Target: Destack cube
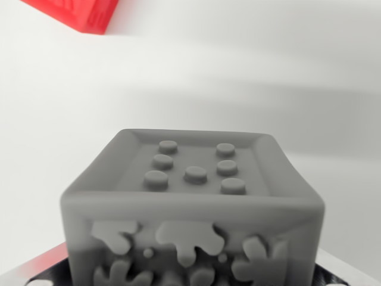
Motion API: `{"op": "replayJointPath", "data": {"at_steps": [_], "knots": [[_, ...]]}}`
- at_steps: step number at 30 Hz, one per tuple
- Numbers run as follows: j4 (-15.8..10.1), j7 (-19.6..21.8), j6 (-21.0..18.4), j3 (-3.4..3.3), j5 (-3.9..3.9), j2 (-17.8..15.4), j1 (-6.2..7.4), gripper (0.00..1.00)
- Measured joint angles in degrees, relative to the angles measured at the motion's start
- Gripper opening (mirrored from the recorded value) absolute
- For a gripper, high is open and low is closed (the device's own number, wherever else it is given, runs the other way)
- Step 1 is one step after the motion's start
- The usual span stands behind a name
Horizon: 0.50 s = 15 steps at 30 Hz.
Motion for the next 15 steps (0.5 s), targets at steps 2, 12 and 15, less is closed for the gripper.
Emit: {"op": "replayJointPath", "data": {"at_steps": [2, 12, 15], "knots": [[-0.58, -1.12, 0.28, -0.16, 0.01, -0.32, -0.2, 0.0], [-3.07, -6.27, 1.53, -0.91, 0.04, -1.54, -0.99, 0.0], [-3.77, -7.8, 1.87, -1.14, 0.04, -1.92, -1.22, 0.0]]}}
